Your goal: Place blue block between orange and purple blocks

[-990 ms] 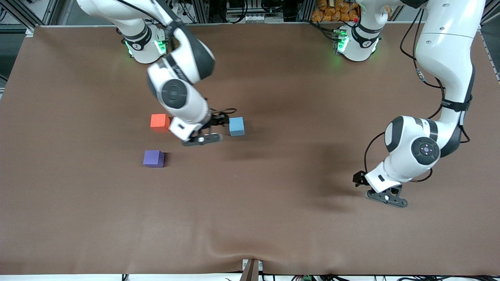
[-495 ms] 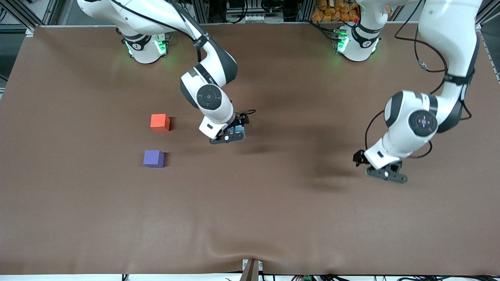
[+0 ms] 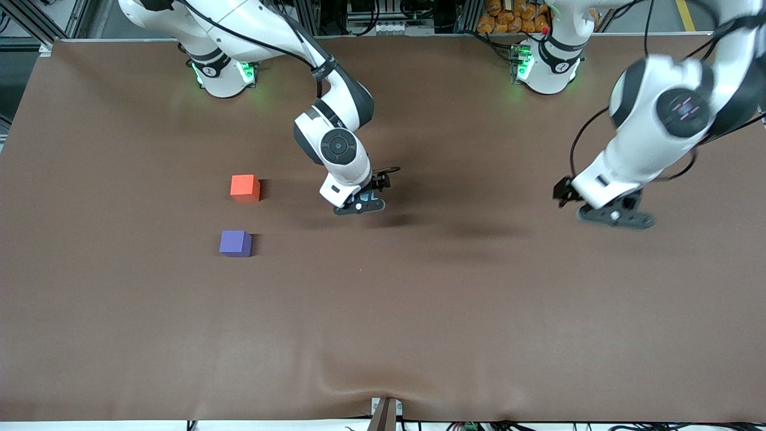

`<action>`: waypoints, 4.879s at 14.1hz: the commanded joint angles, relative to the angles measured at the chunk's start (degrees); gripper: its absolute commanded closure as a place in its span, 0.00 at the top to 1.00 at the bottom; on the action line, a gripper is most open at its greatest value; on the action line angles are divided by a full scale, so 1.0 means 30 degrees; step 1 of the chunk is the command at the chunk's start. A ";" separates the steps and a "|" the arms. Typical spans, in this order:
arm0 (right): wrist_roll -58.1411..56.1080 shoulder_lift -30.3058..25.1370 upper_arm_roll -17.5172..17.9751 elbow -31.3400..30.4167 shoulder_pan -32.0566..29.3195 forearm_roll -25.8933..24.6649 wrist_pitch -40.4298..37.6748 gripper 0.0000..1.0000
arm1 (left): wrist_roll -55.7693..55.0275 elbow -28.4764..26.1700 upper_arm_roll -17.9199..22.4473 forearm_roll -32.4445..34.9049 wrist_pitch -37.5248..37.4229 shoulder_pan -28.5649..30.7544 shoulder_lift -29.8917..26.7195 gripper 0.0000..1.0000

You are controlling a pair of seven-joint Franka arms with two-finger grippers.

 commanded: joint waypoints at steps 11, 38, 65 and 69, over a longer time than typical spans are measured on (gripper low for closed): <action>-0.1996 -0.3024 -0.0645 0.1370 -0.2812 -0.1419 -0.6124 0.00 | -0.0674 0.7502 0.0205 -0.0389 -0.7875 0.1076 -0.0130 1.00; -0.6430 -0.6226 -0.0791 -0.8387 -1.0116 -0.2562 0.0783 0.00 | 0.1408 0.7063 0.3723 -0.1795 -0.8051 -0.1534 -0.2563 1.00; -0.6224 -0.5400 -0.0762 -0.6931 -1.0144 -0.2009 -0.0869 1.00 | 0.1202 0.6798 0.3310 -0.1591 -0.8197 -0.0887 -0.1978 1.00; -0.6400 -0.5551 -0.0850 -0.0496 -1.0701 0.0102 -0.7927 1.00 | 0.0881 0.7061 0.3369 -0.1503 -0.8168 -0.0887 -0.1715 1.00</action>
